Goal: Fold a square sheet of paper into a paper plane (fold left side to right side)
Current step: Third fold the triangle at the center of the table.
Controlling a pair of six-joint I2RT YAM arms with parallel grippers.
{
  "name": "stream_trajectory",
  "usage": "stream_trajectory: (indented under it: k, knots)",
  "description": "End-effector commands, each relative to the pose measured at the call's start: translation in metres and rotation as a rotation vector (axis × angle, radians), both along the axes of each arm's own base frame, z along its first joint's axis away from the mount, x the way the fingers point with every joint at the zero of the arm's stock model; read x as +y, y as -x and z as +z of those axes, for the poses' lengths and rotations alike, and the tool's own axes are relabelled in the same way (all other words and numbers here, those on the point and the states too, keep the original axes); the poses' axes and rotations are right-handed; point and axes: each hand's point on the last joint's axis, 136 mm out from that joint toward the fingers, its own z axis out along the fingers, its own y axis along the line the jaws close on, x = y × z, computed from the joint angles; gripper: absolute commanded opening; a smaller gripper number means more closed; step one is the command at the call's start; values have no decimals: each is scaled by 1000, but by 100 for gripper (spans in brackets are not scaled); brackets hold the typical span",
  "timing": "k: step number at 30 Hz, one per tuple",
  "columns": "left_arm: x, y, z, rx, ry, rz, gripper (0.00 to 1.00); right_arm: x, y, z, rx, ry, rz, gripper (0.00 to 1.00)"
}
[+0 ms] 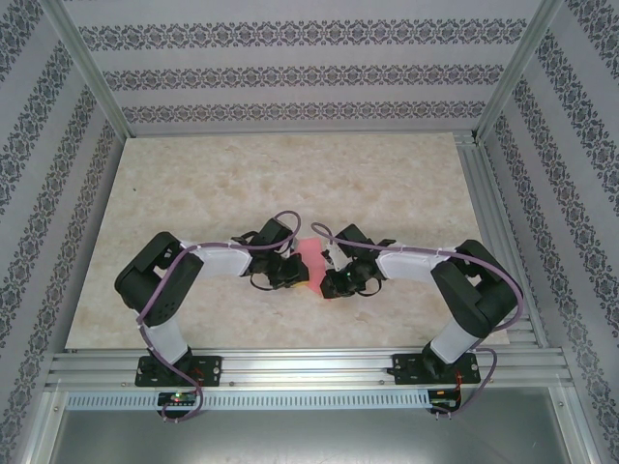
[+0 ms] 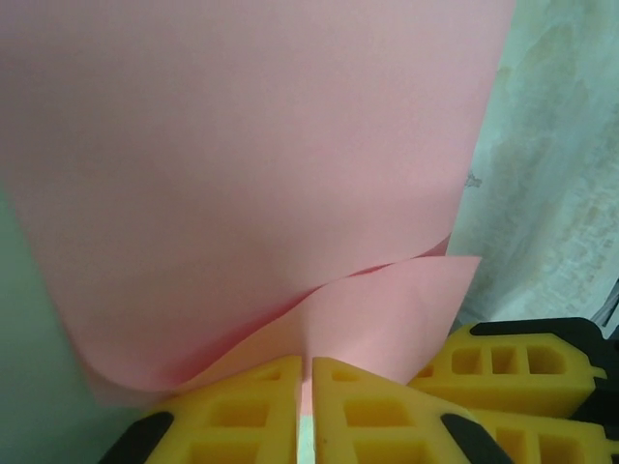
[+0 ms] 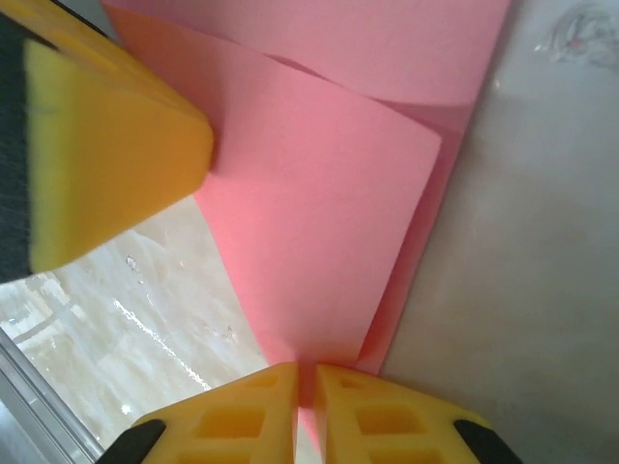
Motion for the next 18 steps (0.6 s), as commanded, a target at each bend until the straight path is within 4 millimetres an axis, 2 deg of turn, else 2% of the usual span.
stream_trajectory:
  k: [1,4,7,13,18]
  knots:
    - [10,-11,18,-41,-12,27,17,-34,14,-35,55,215,-54,12]
    - [9,-14,34,-73,15,26,20,-40,15,-38,51,248,-70,11]
    - [5,-9,44,-79,57,8,19,-41,14,-38,45,248,-84,11]
    - [-13,11,40,-46,121,-46,10,-42,13,-40,43,260,-84,11]
    - [-31,15,35,-29,166,-45,8,-44,13,-41,43,268,-83,11]
